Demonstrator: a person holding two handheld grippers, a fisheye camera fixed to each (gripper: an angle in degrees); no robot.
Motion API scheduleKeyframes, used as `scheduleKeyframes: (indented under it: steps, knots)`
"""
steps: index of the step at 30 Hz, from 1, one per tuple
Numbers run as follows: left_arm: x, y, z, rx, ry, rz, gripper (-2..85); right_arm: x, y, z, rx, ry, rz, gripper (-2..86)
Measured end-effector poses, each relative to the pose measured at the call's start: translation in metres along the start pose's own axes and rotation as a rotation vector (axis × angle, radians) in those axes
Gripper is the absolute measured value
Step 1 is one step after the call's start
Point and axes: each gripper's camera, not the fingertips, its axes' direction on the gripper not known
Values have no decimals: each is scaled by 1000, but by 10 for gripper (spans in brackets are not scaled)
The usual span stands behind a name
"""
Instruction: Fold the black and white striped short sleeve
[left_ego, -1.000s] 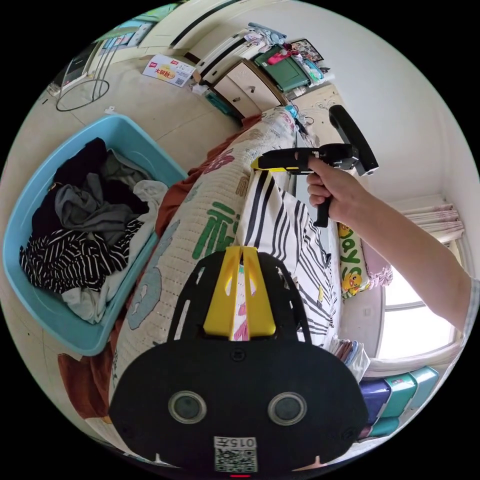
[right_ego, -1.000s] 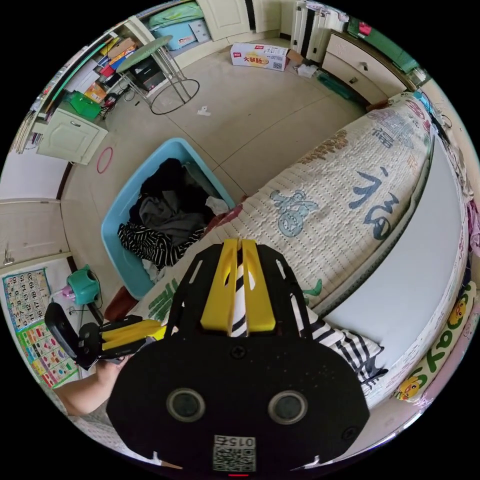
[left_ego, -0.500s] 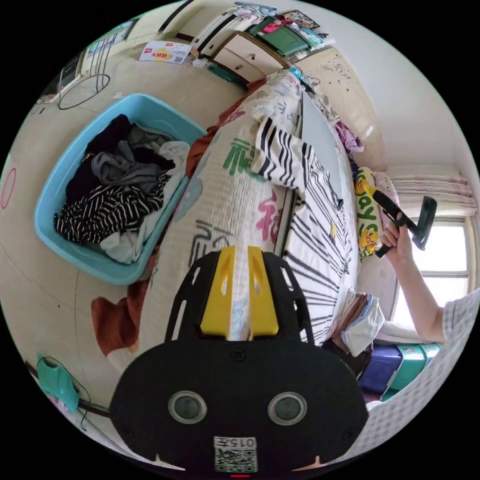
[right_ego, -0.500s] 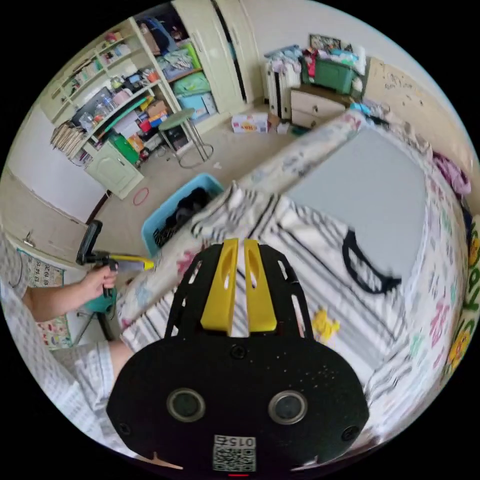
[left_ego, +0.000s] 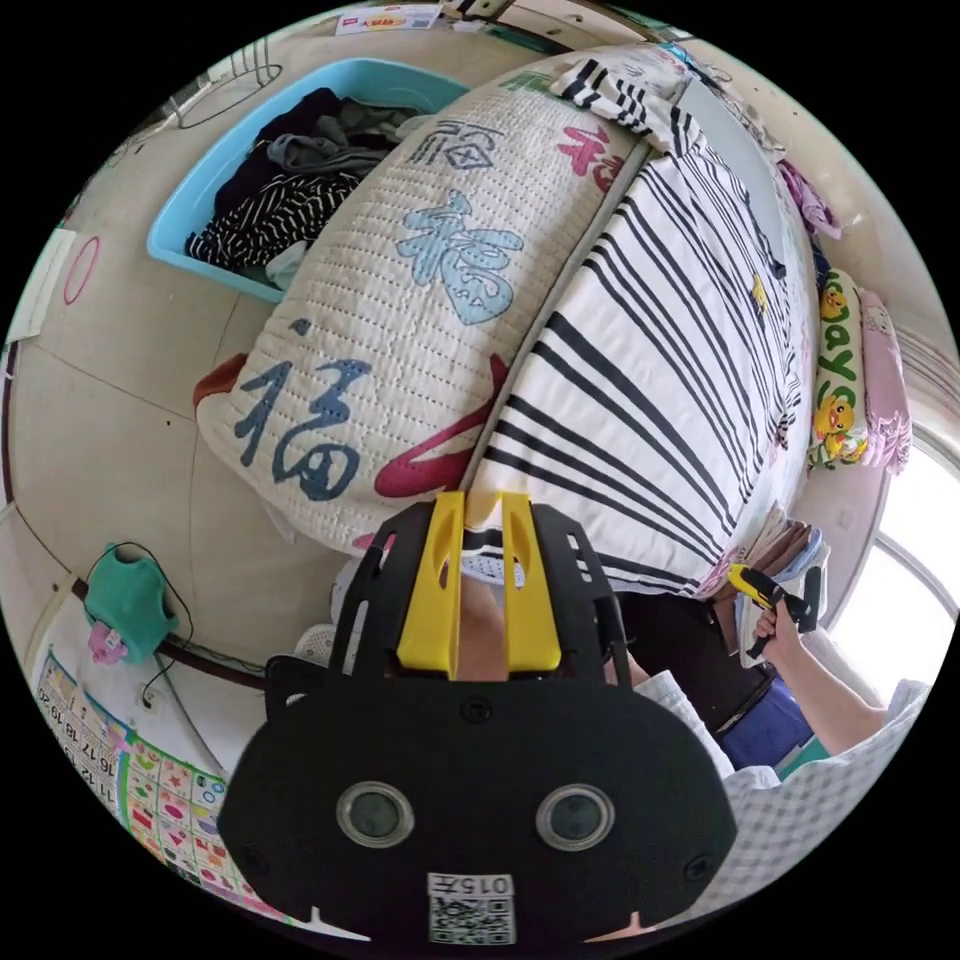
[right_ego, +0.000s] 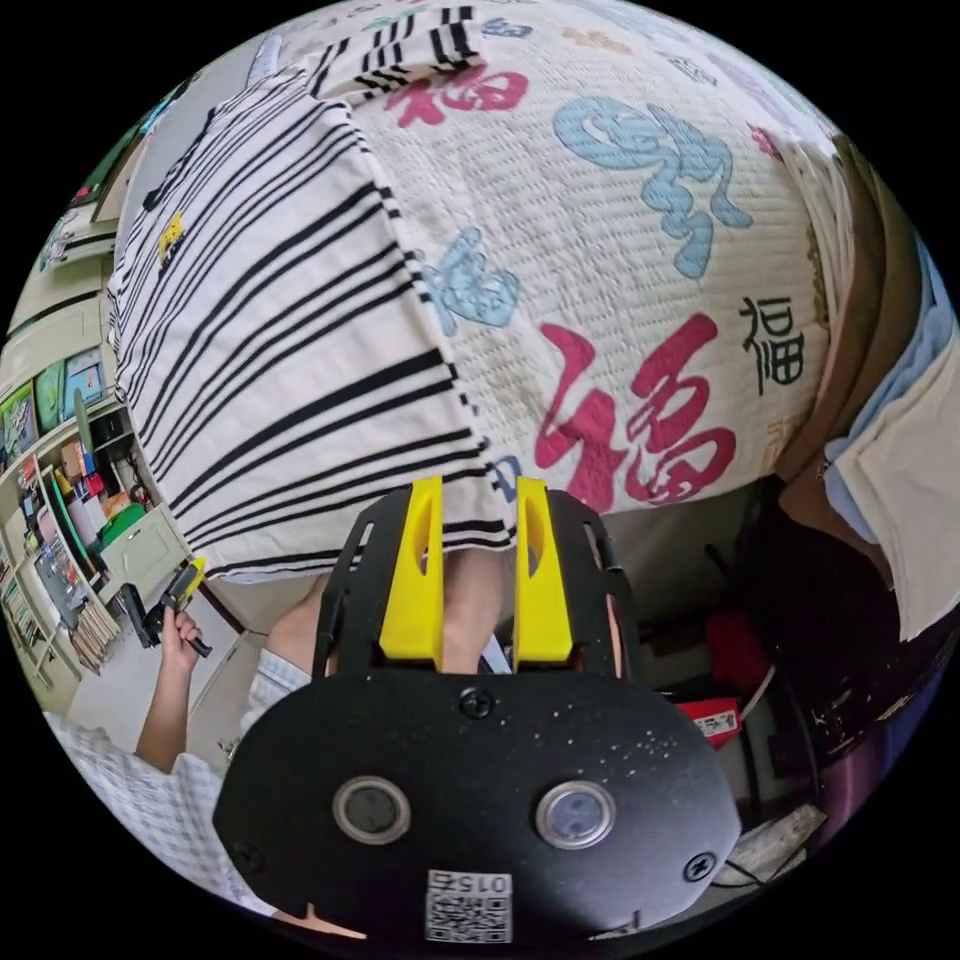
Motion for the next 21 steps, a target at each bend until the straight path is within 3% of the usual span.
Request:
scheduleKeyframes:
  steps: [8,13,21]
  knots:
    - [68,20,-41,-44,-260,42,8,30,-20,33,-142,-180,-99,80]
    - [80,40,-77,-47,-272,25,5,46,-31,32,-175,-145,-144,16]
    - [85,65,-90,-101,-339,-41,11,56,-39,32,-184,-43,-201,13]
